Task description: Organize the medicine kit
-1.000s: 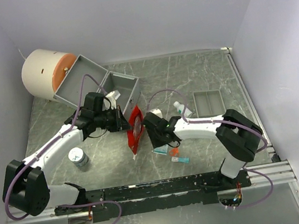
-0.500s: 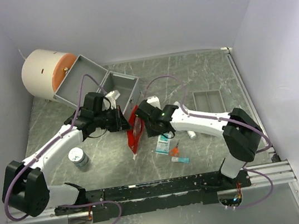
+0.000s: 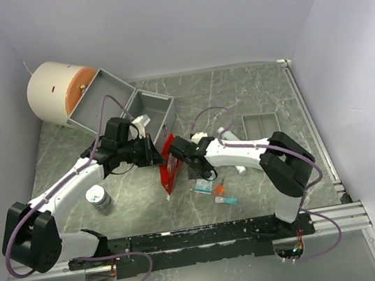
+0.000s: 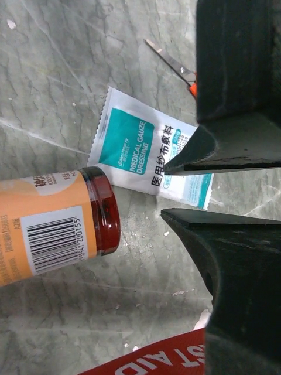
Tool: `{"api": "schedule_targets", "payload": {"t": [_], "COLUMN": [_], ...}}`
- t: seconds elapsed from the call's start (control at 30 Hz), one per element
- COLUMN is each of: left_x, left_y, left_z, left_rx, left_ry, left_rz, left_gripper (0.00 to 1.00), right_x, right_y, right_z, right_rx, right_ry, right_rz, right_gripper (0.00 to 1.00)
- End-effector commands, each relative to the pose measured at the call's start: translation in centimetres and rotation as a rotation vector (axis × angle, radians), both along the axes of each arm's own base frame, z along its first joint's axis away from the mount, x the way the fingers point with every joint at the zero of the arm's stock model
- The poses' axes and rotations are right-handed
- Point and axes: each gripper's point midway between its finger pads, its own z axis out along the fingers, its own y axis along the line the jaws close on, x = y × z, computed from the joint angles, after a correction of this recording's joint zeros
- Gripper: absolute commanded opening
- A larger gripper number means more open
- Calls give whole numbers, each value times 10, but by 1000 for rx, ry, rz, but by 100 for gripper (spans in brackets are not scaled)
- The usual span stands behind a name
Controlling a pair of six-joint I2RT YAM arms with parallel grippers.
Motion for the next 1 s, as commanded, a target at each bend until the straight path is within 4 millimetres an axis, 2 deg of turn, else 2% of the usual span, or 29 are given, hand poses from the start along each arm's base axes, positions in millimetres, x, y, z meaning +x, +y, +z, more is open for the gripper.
{"api": "schedule_targets", "payload": {"t": [0.0,0.17,0.33,0.4,0.43,0.53,0.63,0.7,0.97], "left_x": [4,4,4,4,4,5,6,6,16], "left_y": [-3,-2,-2,-2,-2,-2,-4,-4,-3], "left_z": [14,13,12,11,11,10,11,11,22], "left_rx": [-39,-38,-36,-34,-33,-33,-39,-42,-19], "left_ry": [-47,-45,-46,-43,-43,-42,-43,-42,-78], "left_rz": [-5,-6,-3,-1,0,1,-2,-4,5], "left_gripper": [7,7,7,7,7,7,7,7,7], "right_x": [-3,-7,-13,-12,-10,-2,6,3,2], "right_y": [1,-5,-7,-8,-7,-4,0,-10,0], "right_z": [-16,-31,-41,-39,-37,-19,8,20,107], "right_rx": [4,-35,-33,-31,-25,13,81,101,382], "right_ry": [22,45,65,54,43,-17,-99,-137,-300], "right_rz": [-30,-33,-18,-18,-17,-18,-25,-38,44], "right_gripper": [29,23,6,0,0,0,0,0,0]}}
